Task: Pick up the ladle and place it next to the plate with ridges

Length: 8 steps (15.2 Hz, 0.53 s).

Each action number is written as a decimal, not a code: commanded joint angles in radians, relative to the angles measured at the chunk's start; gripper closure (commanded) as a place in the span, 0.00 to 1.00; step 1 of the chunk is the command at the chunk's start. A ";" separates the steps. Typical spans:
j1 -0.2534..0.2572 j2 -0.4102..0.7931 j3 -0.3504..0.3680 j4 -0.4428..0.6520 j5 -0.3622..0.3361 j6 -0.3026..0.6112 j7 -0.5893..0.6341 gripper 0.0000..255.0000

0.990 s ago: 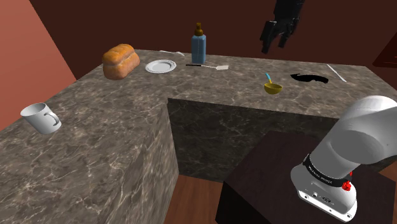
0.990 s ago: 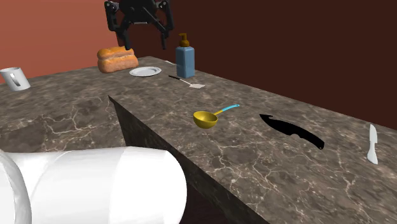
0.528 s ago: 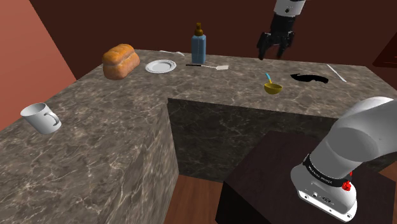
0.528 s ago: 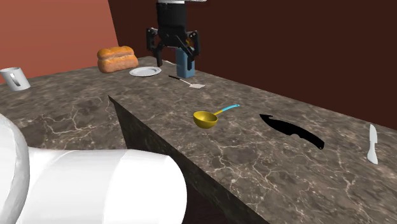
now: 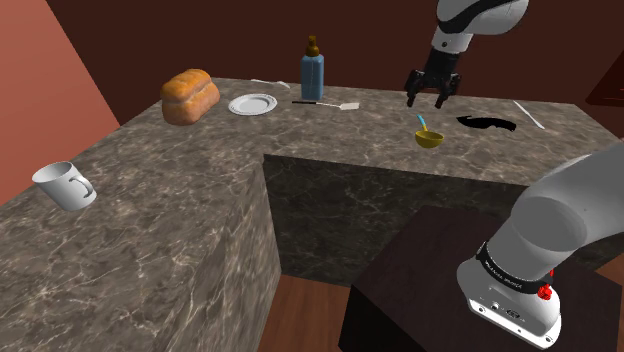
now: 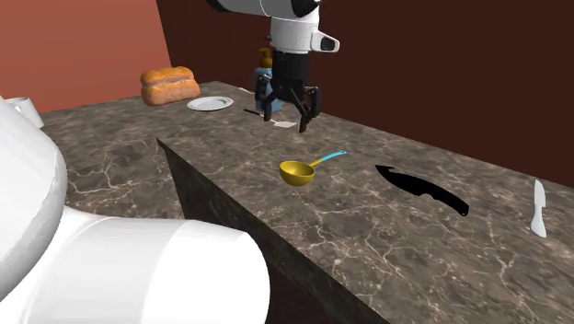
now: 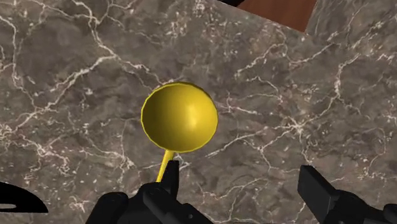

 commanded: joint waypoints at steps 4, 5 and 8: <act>-0.035 0.139 -0.079 0.010 0.072 0.104 0.007 0.00; -0.041 0.168 -0.094 0.012 0.091 0.124 0.005 0.00; -0.057 0.248 -0.134 0.020 0.152 0.175 -0.006 0.00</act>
